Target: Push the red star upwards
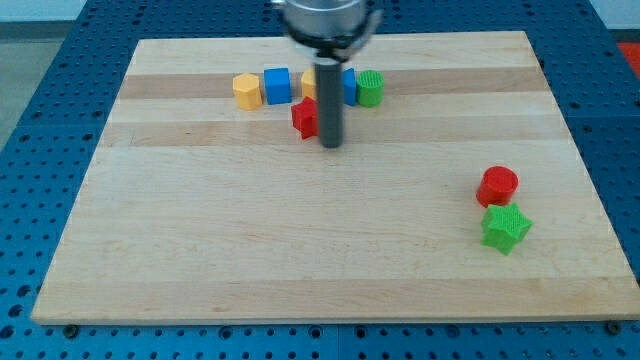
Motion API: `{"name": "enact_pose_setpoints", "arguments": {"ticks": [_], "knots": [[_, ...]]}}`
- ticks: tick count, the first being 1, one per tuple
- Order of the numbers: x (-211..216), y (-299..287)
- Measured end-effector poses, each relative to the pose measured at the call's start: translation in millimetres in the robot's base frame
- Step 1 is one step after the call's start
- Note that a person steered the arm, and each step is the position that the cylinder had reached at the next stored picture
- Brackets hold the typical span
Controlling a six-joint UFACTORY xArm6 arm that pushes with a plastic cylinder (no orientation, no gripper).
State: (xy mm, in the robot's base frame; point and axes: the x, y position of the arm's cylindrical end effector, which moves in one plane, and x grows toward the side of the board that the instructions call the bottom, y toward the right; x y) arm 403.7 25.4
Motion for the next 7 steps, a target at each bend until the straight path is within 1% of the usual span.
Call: {"name": "enact_pose_setpoints", "arguments": {"ticks": [1, 2, 3, 4, 5, 6, 7], "knots": [[0.0, 92.9], [-5.3, 203.2], [-5.6, 259.1], [60.4, 259.0], [72.6, 258.7], [86.4, 242.8], [87.8, 220.1]]}}
